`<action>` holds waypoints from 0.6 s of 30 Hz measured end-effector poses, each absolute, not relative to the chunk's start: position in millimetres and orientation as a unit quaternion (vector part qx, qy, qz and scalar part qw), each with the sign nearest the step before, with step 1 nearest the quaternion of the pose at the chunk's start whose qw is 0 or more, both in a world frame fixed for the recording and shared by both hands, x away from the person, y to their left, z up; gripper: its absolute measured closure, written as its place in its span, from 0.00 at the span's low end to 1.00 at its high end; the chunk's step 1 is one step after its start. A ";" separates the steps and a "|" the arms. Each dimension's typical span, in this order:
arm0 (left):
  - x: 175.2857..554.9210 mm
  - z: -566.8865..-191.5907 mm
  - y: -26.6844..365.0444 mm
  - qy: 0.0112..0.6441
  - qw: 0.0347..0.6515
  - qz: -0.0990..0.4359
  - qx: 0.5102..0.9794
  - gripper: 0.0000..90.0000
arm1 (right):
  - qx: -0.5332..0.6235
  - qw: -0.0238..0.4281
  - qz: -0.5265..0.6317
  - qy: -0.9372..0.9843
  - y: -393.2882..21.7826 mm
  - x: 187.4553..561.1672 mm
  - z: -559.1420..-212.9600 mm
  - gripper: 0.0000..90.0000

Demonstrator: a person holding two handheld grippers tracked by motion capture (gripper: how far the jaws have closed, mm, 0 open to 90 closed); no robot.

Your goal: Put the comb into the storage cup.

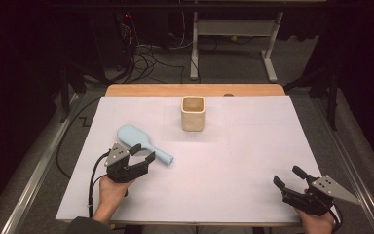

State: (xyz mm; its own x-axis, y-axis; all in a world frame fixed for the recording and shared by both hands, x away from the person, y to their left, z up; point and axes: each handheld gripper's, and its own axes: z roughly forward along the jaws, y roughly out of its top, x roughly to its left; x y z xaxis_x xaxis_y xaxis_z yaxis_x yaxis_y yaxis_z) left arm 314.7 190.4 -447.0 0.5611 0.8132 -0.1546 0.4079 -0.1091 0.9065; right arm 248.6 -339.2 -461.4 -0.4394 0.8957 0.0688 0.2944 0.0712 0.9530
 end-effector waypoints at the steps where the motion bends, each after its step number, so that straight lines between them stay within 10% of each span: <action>1: 316.5 -445.7 187.7 0.423 0.515 0.197 0.719 0.40 | 0.443 0.290 0.518 0.672 -339.2 248.6 -461.4 0.23; 18: 328.8 -440.9 170.7 0.413 0.518 0.190 0.725 0.40 | 0.442 0.290 0.519 0.672 -339.2 248.4 -461.4 0.23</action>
State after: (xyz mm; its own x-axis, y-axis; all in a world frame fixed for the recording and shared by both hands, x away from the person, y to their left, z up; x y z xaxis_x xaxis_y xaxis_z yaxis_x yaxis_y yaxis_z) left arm 328.8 170.7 -440.9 0.5867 0.7954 -0.1520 0.4017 -0.1228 0.9075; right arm 248.4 -339.2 -461.4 -0.4422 0.8942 0.0689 0.2933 0.0716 0.9533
